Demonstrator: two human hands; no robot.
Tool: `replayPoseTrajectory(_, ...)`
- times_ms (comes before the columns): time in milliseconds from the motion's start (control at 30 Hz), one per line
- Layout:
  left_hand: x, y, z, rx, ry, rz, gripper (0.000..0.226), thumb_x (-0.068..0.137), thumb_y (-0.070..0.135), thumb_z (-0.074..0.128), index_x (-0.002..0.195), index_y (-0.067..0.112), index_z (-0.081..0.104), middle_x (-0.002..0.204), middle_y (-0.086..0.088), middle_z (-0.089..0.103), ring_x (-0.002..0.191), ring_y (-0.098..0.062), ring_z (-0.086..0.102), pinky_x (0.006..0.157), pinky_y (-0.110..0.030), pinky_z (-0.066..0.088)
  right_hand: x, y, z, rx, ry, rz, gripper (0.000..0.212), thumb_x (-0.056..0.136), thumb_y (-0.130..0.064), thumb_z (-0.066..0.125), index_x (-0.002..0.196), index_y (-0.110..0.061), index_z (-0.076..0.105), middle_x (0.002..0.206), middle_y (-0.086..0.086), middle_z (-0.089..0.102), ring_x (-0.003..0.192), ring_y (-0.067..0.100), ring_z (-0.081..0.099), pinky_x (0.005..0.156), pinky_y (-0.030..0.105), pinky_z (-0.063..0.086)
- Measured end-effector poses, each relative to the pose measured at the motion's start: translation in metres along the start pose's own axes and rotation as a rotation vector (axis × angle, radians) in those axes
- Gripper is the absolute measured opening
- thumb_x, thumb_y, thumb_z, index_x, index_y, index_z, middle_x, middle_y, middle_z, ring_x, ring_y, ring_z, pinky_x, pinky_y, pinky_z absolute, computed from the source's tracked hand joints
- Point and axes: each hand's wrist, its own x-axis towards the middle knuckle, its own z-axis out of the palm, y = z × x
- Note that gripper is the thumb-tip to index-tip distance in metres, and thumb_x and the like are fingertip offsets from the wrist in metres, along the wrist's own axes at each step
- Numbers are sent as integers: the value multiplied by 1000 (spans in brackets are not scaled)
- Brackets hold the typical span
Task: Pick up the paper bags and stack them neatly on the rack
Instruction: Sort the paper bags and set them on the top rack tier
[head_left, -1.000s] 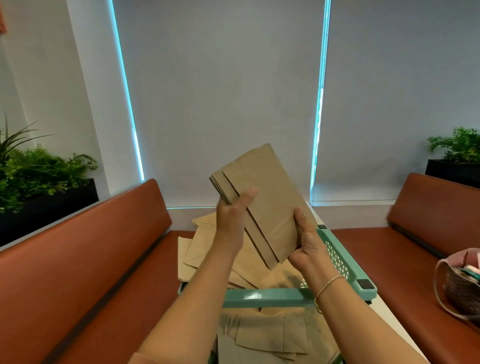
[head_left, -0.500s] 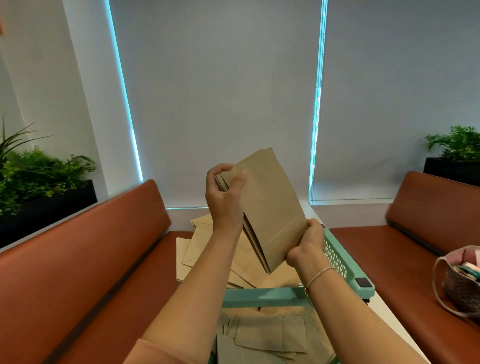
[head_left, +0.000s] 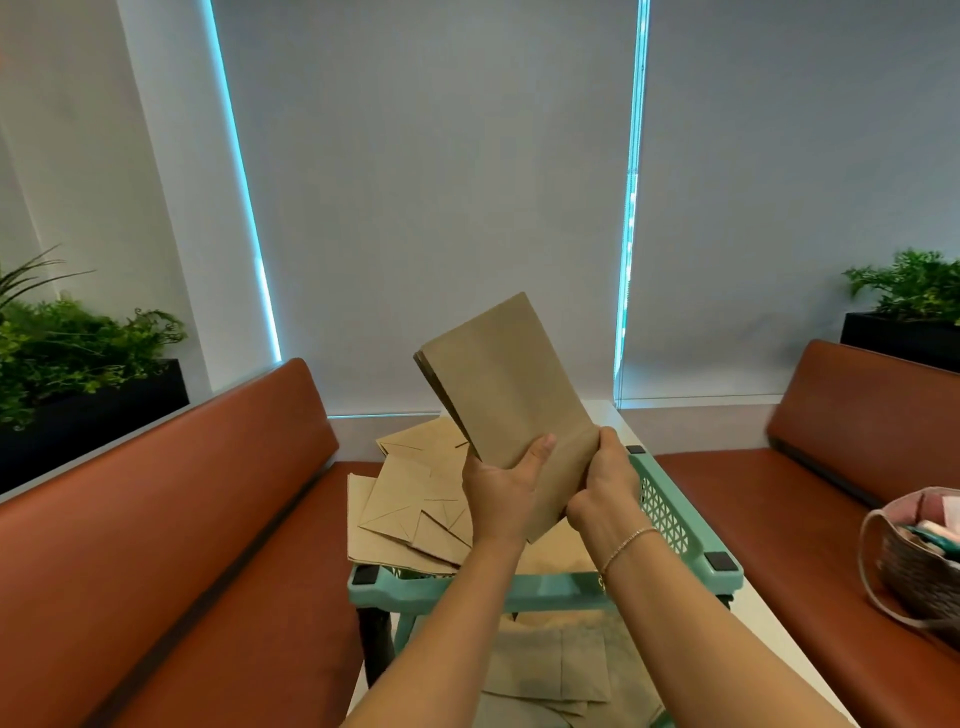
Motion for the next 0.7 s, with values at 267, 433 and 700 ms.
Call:
replayPoseTrajectory(267,35,21,-23,10,-237,-98,49,67,6,82,110,8,59,97,-4,70,87,-18,67,65,-22,55,7,-23,-14,-560,-314,-98,50,86,-61,48,87,-13,61,80,6,64,74,22,61,60,32,51)
replayPoseTrajectory(433,36,17,-23,-11,-350,-207,53,65,5,83,113,5,60,100,-10,71,91,-25,69,77,-37,57,9,-27,-14,-936,-488,-244,42,82,-45,64,109,-13,59,96,5,68,82,20,66,60,25,52)
replayPoseTrajectory(700,35,8,-19,294,-380,-203,65,69,44,78,119,11,53,110,-4,65,100,-21,63,87,-37,53,29,-19,-23,-761,-461,-255,42,81,-15,70,118,-9,50,105,14,65,90,29,64,72,38,54)
